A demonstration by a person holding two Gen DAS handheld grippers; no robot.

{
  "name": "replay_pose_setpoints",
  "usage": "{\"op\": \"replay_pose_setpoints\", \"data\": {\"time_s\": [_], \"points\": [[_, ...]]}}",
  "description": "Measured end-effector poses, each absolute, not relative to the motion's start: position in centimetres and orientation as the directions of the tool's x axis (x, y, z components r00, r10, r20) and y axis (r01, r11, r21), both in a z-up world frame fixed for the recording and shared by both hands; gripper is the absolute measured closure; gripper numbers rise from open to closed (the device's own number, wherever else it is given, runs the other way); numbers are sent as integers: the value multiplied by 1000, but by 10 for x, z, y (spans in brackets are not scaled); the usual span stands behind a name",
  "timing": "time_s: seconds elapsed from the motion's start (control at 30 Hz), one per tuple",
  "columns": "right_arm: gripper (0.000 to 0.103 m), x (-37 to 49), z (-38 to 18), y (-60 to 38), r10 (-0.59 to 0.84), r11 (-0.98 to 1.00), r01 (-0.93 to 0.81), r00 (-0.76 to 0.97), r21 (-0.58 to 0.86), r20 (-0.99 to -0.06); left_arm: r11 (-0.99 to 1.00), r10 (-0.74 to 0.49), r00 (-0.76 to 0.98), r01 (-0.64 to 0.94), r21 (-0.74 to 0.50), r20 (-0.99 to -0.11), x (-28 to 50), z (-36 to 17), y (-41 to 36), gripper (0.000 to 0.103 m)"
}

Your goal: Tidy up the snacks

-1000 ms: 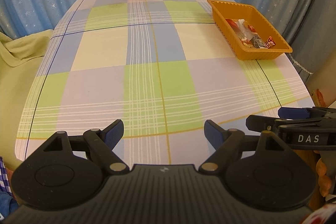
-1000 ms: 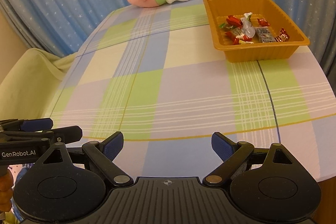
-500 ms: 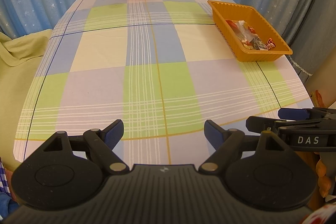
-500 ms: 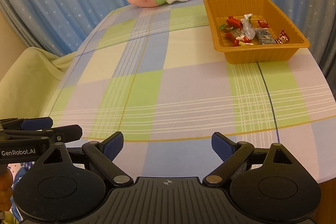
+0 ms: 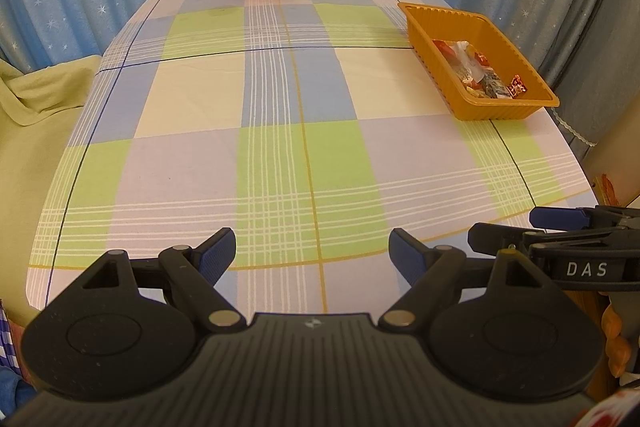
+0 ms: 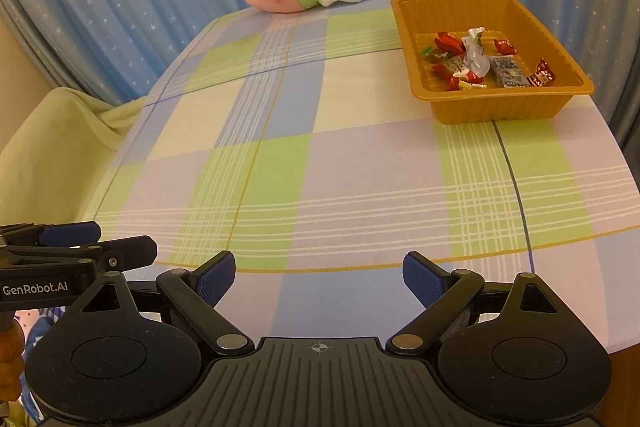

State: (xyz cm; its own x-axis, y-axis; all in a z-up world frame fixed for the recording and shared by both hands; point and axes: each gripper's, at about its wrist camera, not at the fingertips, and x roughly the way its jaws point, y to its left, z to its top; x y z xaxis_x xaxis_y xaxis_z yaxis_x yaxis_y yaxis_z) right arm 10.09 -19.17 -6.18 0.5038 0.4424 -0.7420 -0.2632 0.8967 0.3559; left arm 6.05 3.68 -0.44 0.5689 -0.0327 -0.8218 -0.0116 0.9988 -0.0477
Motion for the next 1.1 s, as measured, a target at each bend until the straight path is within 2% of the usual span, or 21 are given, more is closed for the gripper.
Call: {"op": "replay_pose_setpoints", "data": {"time_s": [1.1], "points": [[13, 92, -59, -185, 426, 905, -241, 519, 351, -741, 999, -52, 577, 21, -49, -815, 58, -1, 44, 20]]}}
